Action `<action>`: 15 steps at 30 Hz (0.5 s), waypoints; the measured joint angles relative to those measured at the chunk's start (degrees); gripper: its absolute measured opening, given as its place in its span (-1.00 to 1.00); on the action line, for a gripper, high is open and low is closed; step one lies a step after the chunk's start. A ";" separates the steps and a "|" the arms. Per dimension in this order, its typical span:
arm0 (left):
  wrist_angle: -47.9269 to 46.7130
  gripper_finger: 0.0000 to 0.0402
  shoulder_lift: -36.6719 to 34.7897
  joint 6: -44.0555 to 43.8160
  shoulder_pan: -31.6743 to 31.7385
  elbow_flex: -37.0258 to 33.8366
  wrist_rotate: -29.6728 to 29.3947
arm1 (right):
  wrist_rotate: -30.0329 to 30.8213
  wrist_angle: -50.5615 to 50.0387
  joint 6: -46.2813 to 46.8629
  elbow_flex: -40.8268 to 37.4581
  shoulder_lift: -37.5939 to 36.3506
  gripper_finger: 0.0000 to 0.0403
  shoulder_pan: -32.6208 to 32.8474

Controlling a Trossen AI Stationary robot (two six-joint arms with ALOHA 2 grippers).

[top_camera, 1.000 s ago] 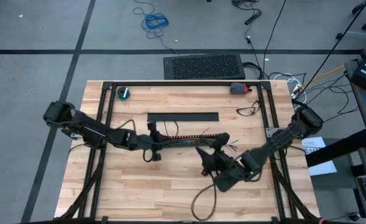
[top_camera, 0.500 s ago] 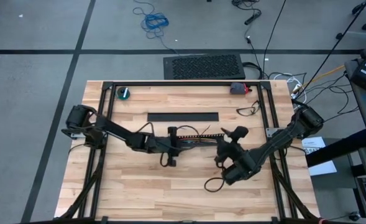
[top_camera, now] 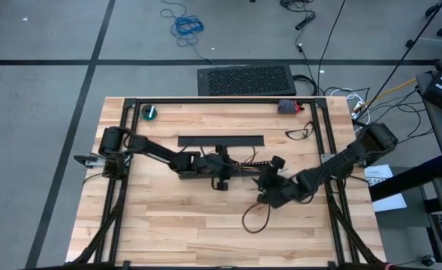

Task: Ziptie cables
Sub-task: Put zip-tied cables in cable duct

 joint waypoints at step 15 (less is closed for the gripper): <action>-1.44 -0.25 0.53 -3.04 3.44 0.09 1.76 | -33.42 21.88 -13.62 -10.31 -6.59 -0.24 -22.26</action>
